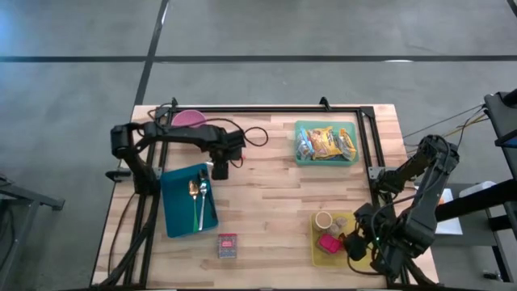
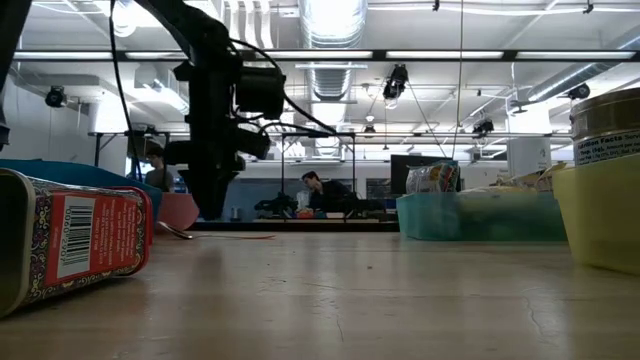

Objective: Pick & Place Food Item
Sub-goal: Put the orange spoon into the blue bin

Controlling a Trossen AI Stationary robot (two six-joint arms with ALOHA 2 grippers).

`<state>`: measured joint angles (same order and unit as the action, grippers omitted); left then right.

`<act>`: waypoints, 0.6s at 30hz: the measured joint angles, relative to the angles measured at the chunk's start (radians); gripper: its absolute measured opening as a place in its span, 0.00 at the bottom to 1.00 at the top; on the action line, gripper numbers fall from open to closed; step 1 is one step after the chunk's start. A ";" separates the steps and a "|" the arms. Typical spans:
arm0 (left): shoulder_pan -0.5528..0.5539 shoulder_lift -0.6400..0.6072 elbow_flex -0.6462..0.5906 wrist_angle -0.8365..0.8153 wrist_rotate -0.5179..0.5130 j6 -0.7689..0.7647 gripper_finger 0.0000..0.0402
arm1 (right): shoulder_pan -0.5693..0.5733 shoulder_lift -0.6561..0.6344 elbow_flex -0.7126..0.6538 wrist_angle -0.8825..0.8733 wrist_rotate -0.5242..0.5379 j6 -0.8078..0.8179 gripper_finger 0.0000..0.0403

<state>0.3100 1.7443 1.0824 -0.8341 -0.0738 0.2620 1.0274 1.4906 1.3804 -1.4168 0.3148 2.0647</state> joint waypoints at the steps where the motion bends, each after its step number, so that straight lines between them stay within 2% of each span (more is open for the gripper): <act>1: 0.006 0.000 -0.005 0.005 0.008 0.026 0.42 | 0.000 0.000 0.000 0.002 0.007 0.000 0.63; 8: 0.077 0.017 -0.011 0.022 0.086 0.116 0.42 | 0.000 0.000 0.000 0.022 0.012 -0.023 0.63; 18: 0.102 0.040 -0.039 0.072 0.107 0.161 0.42 | 0.000 0.000 0.000 0.030 0.020 -0.027 0.63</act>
<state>0.4122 1.7844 1.0430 -0.7617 0.0336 0.4232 1.0271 1.4906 1.3800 -1.3865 0.3344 2.0375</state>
